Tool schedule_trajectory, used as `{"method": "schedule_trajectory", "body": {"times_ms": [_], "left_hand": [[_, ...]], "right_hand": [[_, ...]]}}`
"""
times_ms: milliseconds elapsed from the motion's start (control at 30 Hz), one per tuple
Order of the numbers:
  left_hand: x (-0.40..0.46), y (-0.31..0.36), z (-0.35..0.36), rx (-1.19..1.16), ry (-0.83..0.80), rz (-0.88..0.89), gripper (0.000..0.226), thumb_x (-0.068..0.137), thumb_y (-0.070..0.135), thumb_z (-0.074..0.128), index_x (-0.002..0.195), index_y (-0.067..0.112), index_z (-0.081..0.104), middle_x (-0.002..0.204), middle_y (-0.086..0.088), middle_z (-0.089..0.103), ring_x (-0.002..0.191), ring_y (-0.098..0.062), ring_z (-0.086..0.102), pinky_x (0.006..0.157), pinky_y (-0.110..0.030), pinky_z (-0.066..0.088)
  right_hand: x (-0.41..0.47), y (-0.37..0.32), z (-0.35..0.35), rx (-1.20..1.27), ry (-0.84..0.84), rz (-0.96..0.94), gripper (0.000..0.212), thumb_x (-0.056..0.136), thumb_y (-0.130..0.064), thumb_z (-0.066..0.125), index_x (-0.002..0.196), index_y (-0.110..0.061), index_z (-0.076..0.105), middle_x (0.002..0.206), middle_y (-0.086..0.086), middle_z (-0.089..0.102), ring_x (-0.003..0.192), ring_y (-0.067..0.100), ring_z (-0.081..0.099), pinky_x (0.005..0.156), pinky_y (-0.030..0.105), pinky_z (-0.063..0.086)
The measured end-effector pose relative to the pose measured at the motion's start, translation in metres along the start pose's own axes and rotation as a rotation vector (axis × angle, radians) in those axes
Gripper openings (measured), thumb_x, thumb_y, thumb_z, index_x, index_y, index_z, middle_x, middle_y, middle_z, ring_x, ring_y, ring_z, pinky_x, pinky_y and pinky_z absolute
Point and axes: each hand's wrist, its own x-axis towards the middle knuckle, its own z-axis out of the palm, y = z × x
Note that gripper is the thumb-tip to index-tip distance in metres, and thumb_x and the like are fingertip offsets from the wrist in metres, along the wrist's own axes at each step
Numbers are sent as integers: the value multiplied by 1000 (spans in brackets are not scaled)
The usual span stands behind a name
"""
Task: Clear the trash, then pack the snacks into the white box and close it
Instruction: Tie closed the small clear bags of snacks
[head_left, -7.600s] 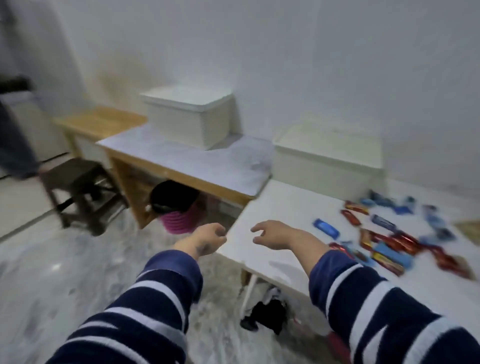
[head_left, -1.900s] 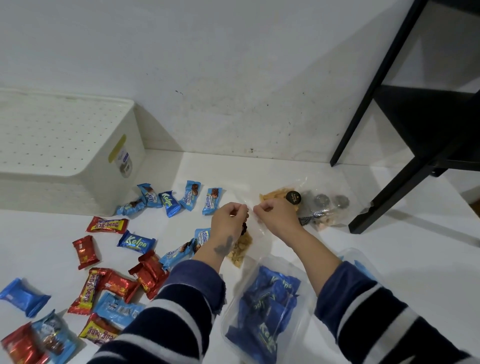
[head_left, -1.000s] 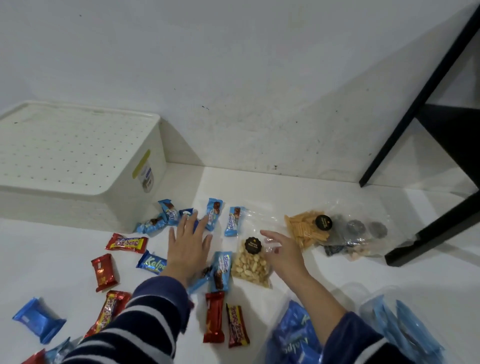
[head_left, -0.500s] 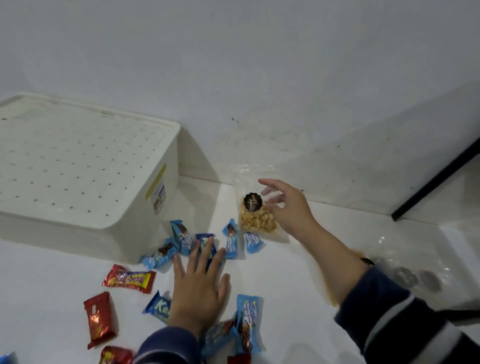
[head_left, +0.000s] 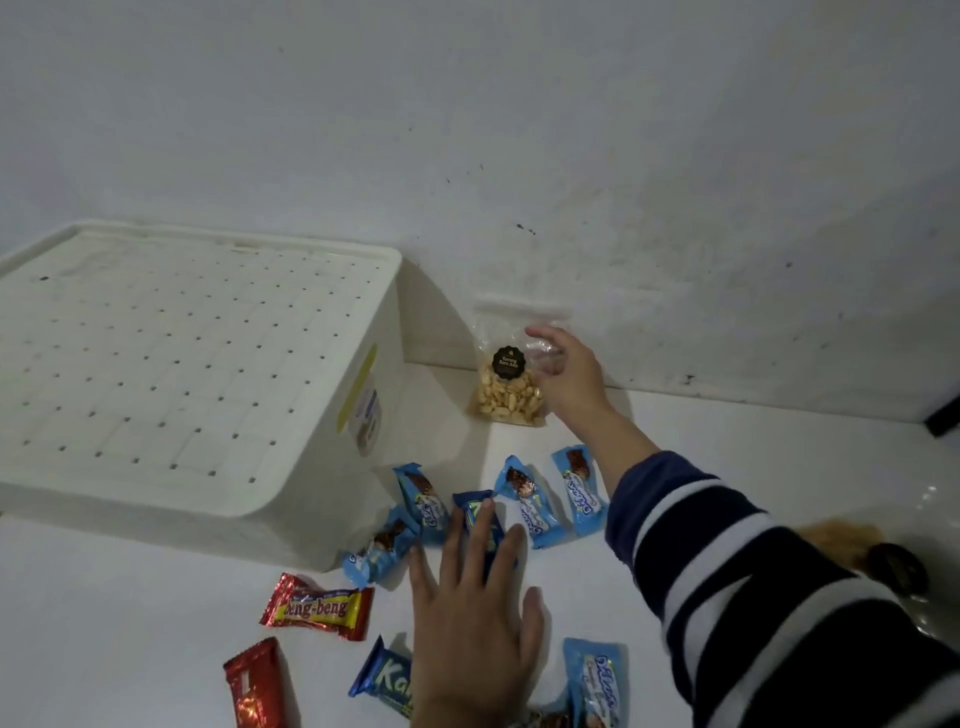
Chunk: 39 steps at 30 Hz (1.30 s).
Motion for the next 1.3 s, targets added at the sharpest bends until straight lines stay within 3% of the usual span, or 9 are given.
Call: {"method": "schedule_trajectory", "body": {"times_ms": [133,267,400,567,733,833,933,1100,1300], "left_hand": [[-4,1,-2,13,-27,-5,56,85,54,39,136,33,46,153,2,34,140,-26,32,104,-60,18],[-7,4,-10,-3,-56,-9,58,89,54,29,143,33,35,158,3,19,146,-25,17,111,-59,8],[-10,6,-18,24,-157,1,63,90,54,9,150,36,3,159,6,-15,146,-23,-16,114,-59,-4],[-7,32,-40,64,-267,-22,67,92,57,27,150,35,-1,157,4,-21,144,-33,-18,113,-60,-2],[-13,104,-48,-31,-129,78,62,92,58,31,147,33,21,160,5,-4,146,-26,0,116,-45,12],[-12,156,-38,-111,-157,254,64,91,59,35,147,32,21,160,4,3,146,-23,2,116,-38,14],[-7,200,-26,-188,-213,355,73,89,59,43,149,26,16,160,-2,2,147,-25,1,119,-38,10],[22,230,-4,-268,-285,386,96,79,63,57,151,26,6,159,-8,4,147,-29,1,118,-45,13],[26,225,3,-334,-246,282,94,79,48,67,150,33,8,149,-4,24,137,-25,21,108,-41,33]], "right_hand": [[-14,-9,-17,-127,-70,-29,60,81,17,51,125,-24,59,130,6,52,112,16,51,87,23,46],[-64,-14,-47,-236,-135,-3,50,84,7,56,124,-24,59,125,6,49,107,19,50,87,26,43],[-124,-11,-78,-320,-208,19,37,85,0,62,114,-24,65,117,1,57,100,13,52,88,25,45],[-186,-2,-136,-486,-292,49,30,88,-13,62,114,-27,65,118,-1,60,107,15,57,94,28,46],[-217,10,-198,-520,-191,179,30,90,-11,56,115,-27,65,117,-4,58,104,18,59,81,26,49],[-225,19,-236,-554,-107,210,36,84,-5,56,112,-24,68,117,-3,63,102,18,62,81,28,53],[-227,30,-272,-763,23,240,39,83,-6,59,117,-23,66,121,1,55,110,24,57,86,35,54],[-226,50,-306,-977,160,306,34,89,-12,50,121,-22,59,124,7,47,117,27,44,89,31,46],[-214,64,-302,-803,215,393,28,91,-18,55,119,-19,56,122,10,55,108,25,57,83,33,50]]}}
